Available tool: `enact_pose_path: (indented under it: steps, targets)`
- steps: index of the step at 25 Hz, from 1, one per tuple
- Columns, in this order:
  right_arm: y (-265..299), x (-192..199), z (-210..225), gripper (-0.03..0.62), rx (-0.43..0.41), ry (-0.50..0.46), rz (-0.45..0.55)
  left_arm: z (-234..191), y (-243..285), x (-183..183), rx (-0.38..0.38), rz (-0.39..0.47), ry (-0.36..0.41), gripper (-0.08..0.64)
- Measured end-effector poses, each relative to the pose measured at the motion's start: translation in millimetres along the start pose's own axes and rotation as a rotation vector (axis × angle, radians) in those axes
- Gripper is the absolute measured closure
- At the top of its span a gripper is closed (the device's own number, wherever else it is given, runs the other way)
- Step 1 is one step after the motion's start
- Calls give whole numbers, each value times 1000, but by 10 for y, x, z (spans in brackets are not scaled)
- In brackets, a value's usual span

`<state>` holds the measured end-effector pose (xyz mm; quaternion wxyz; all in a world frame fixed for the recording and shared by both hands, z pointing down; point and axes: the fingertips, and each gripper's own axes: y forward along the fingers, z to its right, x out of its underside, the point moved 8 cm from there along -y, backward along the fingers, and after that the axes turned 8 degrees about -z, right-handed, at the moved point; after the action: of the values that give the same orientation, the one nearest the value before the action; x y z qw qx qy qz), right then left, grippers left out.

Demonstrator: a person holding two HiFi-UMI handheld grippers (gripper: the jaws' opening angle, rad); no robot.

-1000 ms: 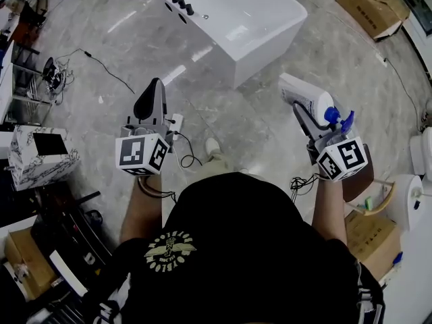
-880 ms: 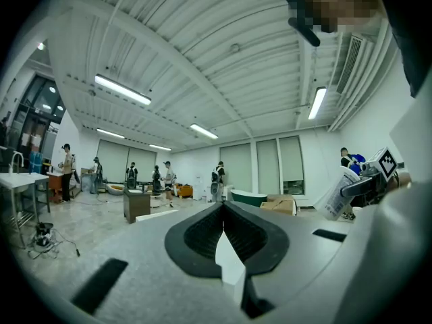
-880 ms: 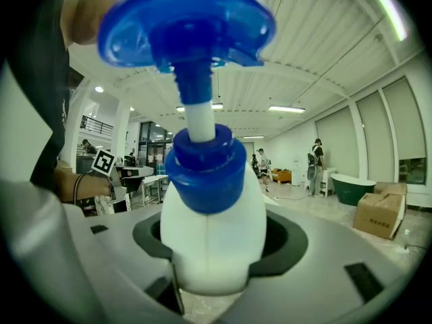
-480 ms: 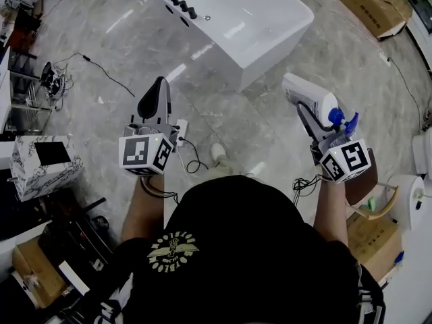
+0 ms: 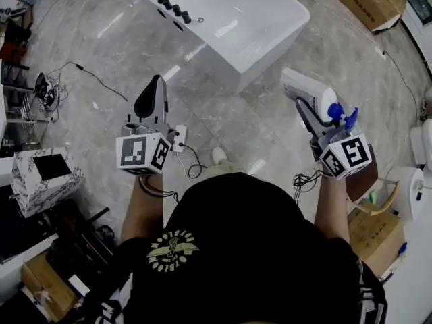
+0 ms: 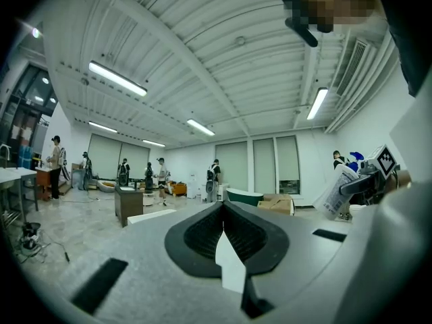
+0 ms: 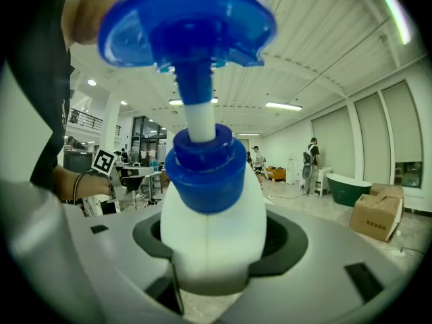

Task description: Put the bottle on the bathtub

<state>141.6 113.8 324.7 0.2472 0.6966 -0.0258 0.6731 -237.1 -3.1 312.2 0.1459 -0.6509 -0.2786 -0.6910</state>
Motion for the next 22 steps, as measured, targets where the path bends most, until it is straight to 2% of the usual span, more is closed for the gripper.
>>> enact_pose_path:
  steps: [8,14,22]
  targets:
    - [182,-225,-89,327,30,-34,16,-268,139,-78,33,32,1,551]
    - [343,-395,-114,326,20,-4,63,-392,177,-48,39,15,-21,551]
    - [485,-403,93,327,0,-27,53,-422,396,-39,29,-5,-7,551]
